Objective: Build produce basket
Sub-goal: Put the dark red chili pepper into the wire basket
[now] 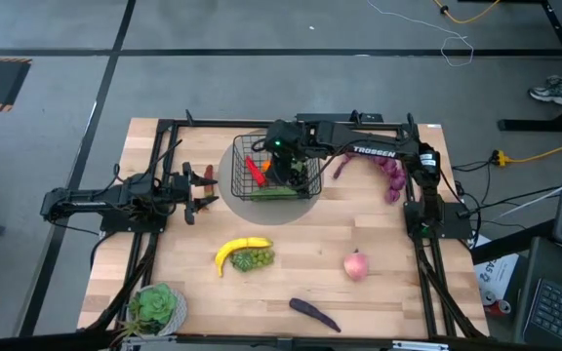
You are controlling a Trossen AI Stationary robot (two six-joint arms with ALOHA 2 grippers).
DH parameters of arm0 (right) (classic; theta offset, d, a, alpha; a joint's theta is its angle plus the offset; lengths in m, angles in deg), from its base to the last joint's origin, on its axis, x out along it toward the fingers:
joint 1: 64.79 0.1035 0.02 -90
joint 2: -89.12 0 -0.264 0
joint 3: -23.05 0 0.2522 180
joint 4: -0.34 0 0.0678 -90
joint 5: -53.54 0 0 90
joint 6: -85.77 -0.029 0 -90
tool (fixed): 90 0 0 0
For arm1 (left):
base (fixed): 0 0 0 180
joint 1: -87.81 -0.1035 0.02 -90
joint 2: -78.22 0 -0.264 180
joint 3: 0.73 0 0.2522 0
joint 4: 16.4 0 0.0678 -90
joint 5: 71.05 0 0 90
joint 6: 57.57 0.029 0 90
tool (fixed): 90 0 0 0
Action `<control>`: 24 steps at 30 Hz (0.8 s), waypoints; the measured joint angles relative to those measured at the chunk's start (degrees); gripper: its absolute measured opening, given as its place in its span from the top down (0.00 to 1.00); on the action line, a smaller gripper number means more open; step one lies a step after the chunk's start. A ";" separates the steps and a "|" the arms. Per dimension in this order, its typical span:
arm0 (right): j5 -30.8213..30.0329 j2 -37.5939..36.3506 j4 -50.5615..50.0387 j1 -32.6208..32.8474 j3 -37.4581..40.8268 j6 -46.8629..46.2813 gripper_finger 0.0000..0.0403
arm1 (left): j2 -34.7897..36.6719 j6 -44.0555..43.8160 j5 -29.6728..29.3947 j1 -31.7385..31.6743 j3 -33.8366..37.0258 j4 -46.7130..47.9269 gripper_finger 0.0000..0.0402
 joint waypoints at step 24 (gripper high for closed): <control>24.18 -0.02 3.56 12.46 0.00 -0.31 0.63 | -0.02 0.00 -0.02 -0.02 0.00 0.00 0.43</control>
